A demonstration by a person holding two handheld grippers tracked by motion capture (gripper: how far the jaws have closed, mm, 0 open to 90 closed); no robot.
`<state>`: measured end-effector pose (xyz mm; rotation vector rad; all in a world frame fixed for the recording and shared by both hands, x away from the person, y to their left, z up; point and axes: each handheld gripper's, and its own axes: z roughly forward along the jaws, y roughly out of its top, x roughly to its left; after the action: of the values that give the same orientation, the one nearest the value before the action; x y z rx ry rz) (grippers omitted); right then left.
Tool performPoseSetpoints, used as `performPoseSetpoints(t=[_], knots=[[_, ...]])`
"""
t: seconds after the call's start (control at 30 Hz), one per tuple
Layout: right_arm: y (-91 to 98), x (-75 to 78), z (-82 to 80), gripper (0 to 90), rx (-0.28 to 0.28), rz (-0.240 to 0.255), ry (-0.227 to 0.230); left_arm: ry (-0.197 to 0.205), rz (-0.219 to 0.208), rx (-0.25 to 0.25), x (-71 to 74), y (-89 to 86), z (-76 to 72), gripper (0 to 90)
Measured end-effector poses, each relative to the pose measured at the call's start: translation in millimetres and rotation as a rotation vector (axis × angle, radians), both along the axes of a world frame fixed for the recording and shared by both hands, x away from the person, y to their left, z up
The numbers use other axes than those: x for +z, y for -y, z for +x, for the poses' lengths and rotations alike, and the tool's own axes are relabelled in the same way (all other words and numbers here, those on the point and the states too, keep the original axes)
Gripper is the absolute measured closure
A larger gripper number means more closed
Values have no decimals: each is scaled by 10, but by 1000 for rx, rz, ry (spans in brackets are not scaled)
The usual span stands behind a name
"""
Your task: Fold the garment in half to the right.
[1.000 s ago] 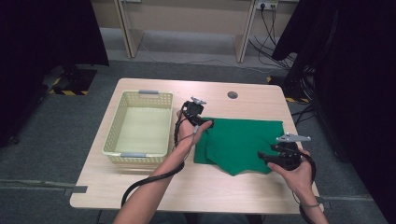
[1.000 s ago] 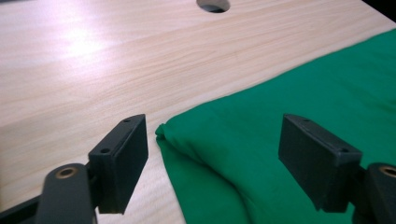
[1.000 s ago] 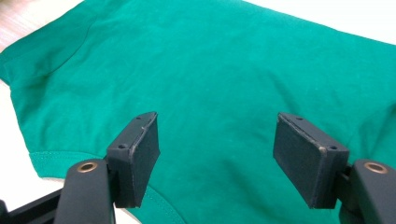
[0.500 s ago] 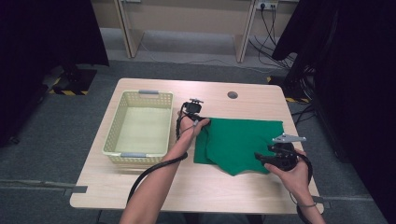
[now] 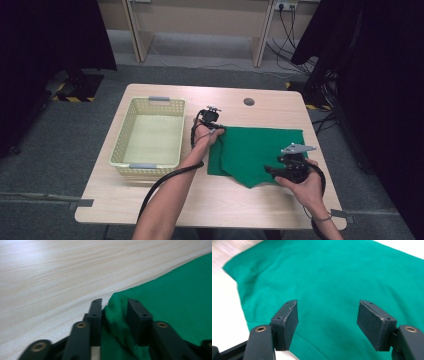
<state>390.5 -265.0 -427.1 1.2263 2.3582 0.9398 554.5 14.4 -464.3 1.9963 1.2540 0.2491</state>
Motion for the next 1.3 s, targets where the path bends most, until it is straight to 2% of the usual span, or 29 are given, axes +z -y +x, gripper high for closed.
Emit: performPoseSetpoints(t=[0.13,0.4,0.6,0.97,1.3], knots=[[-166,24,20,336,39,0,3,12,-10,-6,-8,7,-35,792],[-591,56,70,338,135,0,-6,34,-7,-5,88,-7,-78,804],[-903,75,108,338,189,-8,-12,29,4,3,90,-42,-108,805],[-1353,-67,225,337,243,-23,-52,34,18,8,103,-82,-133,804],[-1569,-186,274,337,244,-33,-78,38,24,13,89,-118,-144,804]])
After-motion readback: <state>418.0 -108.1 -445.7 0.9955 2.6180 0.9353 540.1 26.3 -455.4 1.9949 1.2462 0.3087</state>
